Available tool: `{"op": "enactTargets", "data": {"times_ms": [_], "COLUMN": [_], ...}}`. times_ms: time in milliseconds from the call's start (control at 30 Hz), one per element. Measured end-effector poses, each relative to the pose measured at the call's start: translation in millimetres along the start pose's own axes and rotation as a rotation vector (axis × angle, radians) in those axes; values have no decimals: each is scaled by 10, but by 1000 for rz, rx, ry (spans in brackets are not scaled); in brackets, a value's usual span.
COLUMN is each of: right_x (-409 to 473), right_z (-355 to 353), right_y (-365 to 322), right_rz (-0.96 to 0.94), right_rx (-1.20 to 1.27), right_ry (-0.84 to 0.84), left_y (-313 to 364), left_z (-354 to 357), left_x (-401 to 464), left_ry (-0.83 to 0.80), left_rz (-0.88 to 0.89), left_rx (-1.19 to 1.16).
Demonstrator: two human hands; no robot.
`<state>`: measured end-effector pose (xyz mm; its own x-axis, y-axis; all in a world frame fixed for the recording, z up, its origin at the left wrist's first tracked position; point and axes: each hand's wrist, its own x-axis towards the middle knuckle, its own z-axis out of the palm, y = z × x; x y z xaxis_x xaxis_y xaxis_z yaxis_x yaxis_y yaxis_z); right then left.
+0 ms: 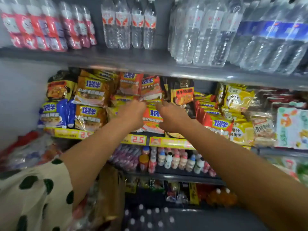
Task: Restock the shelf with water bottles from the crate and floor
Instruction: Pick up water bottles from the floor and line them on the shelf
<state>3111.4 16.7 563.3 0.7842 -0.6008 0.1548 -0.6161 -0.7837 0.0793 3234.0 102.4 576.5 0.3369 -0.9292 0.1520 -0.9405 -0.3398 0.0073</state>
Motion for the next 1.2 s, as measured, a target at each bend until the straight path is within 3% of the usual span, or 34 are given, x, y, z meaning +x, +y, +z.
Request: {"op": "enactTargets", "data": {"times_ms": [333,467,800,1000,1200], "right_x": [-1123,-1493,-2246,-2344,-2262], "right_z": [2597,3725,6613,7792,8281], "right_y": [-267,-548,-1537,-2056,-2311], "right_rz": [-8,5,-10,-35,-71], "right_rx": [171,213,329,320,253], "right_ry": [-379,-549,-792,-860,-878], "left_y": [381,301,-161,-322,-473], "left_z": [2620,3816,6598,7475,7792], "left_x": [-944,-1392,-2474,-2649,-2709], "left_ry": [-382,-567,-795,-790,-744], "left_rz": [23,-23,-160,-117,-128], "left_rx": [-168,-227,-212,-76,-70]}}
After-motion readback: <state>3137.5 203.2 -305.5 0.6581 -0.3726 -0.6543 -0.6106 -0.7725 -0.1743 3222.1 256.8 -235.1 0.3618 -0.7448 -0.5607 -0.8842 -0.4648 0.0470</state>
